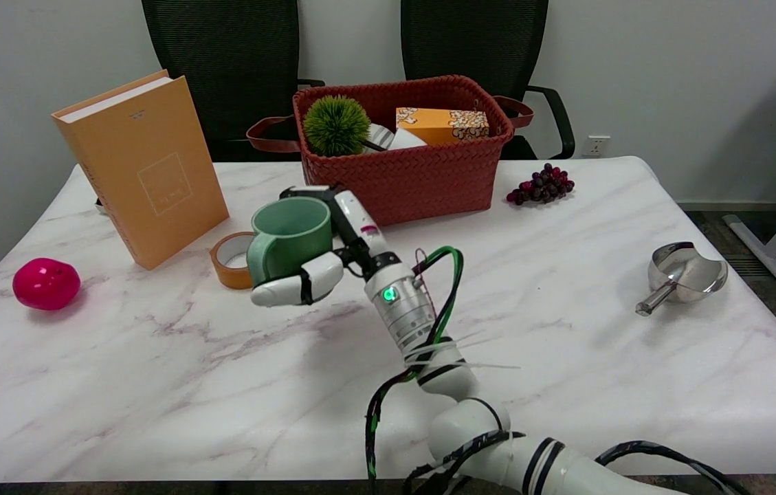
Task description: Pick up the green mug.
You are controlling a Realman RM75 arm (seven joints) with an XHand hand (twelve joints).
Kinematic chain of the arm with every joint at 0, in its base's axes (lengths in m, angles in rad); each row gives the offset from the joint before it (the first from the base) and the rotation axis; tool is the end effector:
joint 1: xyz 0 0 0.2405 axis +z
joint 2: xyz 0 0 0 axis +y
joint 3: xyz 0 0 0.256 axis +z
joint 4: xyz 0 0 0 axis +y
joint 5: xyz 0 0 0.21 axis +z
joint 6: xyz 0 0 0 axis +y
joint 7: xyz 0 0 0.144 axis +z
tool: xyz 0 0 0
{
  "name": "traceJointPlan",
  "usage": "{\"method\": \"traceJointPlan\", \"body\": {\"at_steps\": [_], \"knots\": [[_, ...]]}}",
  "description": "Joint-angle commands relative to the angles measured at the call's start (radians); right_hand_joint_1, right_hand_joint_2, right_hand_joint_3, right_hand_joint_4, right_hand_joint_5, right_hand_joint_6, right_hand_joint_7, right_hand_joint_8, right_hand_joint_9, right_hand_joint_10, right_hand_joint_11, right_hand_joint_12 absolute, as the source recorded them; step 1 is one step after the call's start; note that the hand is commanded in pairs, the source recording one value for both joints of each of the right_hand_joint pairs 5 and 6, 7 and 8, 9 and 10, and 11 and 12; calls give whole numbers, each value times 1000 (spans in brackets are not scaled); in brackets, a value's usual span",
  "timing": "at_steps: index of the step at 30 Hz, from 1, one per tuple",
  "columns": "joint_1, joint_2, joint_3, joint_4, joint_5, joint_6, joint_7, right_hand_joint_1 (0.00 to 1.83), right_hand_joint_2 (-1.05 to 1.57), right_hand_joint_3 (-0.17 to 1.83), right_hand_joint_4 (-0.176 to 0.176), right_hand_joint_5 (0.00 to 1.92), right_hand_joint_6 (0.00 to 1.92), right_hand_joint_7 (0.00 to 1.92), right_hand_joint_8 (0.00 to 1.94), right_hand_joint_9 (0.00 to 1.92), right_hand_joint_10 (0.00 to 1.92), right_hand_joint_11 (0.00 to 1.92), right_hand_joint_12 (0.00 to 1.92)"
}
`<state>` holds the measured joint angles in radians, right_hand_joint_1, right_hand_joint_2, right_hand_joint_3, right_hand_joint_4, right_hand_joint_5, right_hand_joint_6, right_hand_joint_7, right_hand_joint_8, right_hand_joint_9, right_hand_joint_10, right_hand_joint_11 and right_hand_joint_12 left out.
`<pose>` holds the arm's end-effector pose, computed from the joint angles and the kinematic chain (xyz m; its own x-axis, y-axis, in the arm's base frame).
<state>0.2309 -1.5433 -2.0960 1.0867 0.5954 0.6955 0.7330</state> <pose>-0.2624 -0.3721 0.1345 0.3504 -0.0333 0.9360 -0.8766 -0.3636 0.3152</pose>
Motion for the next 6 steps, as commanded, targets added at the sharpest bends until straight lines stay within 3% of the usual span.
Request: {"method": "traceJointPlan", "body": {"at_steps": [1,6], "knots": [[85,29,107,101,47,6,-292,1134,684,688,0,1074,1074,1734,1734,1401,1401,1920,1920],[143,34,108,87,119,17,-438,1132,666,706,0,1072,1072,1728,1728,1404,1404,1920,1920]]}}
